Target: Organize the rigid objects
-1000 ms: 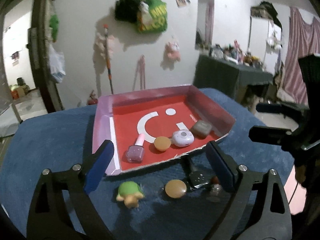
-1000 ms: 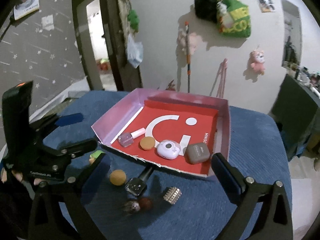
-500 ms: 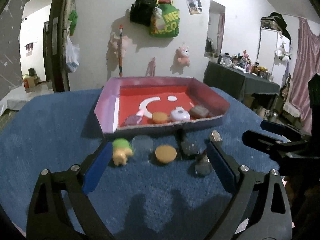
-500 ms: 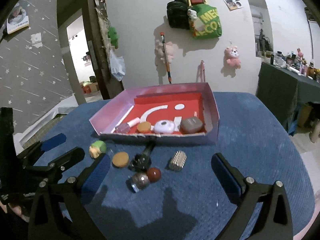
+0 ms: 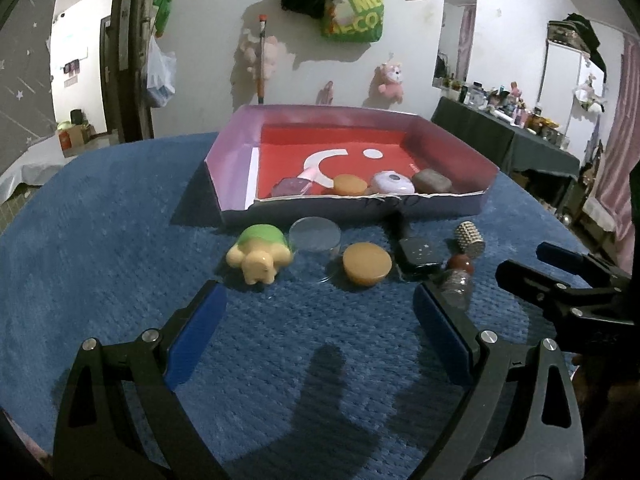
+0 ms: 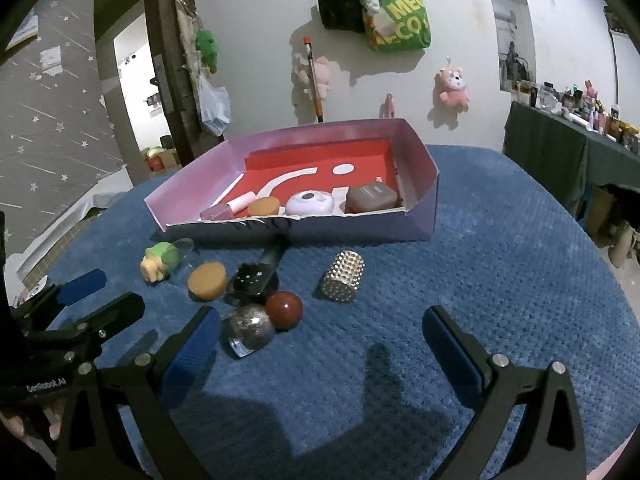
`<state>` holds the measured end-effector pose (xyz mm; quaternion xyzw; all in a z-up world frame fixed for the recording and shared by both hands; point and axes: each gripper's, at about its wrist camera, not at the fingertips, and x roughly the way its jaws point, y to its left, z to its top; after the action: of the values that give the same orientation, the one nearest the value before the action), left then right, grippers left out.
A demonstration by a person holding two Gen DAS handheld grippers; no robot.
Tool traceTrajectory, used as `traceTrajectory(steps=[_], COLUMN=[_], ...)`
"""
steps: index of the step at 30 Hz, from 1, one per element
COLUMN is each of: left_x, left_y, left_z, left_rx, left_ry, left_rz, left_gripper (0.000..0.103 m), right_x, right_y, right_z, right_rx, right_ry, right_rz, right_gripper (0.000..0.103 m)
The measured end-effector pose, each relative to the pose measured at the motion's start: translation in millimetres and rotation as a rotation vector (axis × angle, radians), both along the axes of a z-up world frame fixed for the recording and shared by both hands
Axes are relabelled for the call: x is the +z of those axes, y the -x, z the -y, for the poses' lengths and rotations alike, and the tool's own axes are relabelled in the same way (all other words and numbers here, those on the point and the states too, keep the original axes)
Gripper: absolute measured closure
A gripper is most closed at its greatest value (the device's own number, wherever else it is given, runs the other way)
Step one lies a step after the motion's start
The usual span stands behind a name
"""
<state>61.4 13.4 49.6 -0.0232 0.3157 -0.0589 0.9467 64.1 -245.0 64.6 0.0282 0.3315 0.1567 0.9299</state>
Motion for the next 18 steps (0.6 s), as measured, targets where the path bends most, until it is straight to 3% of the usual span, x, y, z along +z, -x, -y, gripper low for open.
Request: traceTrajectory(steps=[18], left_x=[8.3], left_y=[-33.2], left_z=[-41.4], left_rx=[0.065], left_ry=[-0.004], left_rz=[-0.059], left_gripper=[0.007], right_x=[0.1], right_y=[-28.9], right_z=[-0.1], right_rx=[-0.024], right_ry=[0.048], right_rz=[-0.024], right_gripper=[0.0])
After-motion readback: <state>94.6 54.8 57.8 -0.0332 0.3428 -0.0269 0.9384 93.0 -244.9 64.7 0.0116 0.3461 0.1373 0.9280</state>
